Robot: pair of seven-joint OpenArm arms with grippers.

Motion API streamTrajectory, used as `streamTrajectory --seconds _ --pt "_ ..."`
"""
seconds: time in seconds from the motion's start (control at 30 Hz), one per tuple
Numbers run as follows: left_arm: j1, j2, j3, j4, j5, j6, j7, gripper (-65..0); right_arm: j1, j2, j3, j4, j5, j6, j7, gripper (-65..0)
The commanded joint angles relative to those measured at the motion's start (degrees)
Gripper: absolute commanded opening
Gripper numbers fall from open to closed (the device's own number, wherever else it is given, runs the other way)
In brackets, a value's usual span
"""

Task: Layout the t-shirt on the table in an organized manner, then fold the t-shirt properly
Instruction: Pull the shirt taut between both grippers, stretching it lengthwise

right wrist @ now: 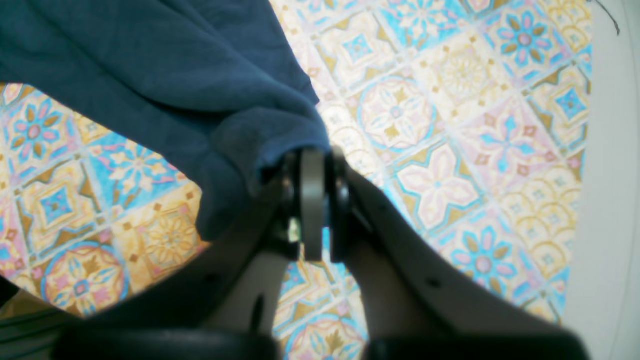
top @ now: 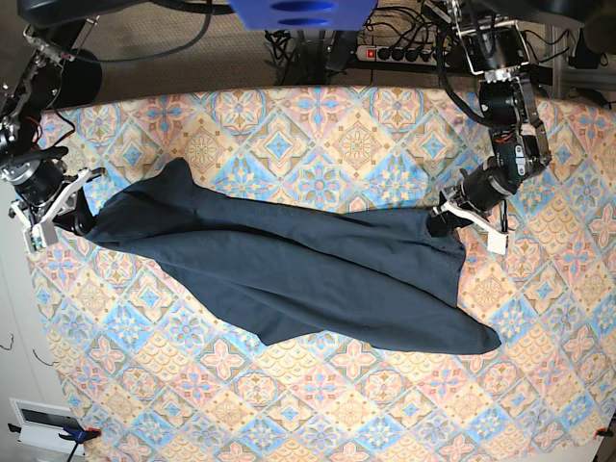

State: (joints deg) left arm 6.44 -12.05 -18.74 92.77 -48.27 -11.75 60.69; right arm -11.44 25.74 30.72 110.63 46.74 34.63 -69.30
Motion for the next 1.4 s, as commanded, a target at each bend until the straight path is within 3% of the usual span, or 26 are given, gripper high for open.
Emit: streamTrajectory --seconds 0.0,0.27,0.5,0.8,0.93,1.2,1.37 --pt "0.99 -0.39 -0.38 2.83 -0.92 -0.43 -0.51 -65.0 0.67 1.30 0.62 0.98 0.95 0.05 1.30 -65.0" --pt "11.37 -0.65 -4.69 12.50 -2.85 -0.52 -0.51 -65.0 -3.37 1.30 2.47 0.98 0.95 0.05 1.12 -65.0" --pt "14.71 -2.93 -12.51 9.78 -9.00 -0.52 -0.51 -65.0 -6.54 2.26 2.47 0.80 0.51 0.05 1.12 -64.8" --pt "14.62 -4.87 -12.60 6.35 -8.56 -0.52 -0.69 -65.0 -6.10 2.79 2.12 0.45 -10.48 0.05 -3.54 -62.1" --pt "14.53 -4.52 -12.51 6.52 -8.92 -0.52 -0.60 -65.0 -6.45 2.79 2.12 0.62 -11.71 0.05 -3.54 -59.9" --pt "7.15 -4.43 -12.51 6.70 -9.09 -0.43 -0.51 -65.0 -5.57 2.79 2.12 0.80 -11.62 0.05 -3.10 -64.7" --pt "0.38 -3.20 -12.51 6.70 -10.06 -0.08 5.73 -65.0 1.20 2.70 0.27 0.80 -11.53 0.05 -6.09 -64.7"
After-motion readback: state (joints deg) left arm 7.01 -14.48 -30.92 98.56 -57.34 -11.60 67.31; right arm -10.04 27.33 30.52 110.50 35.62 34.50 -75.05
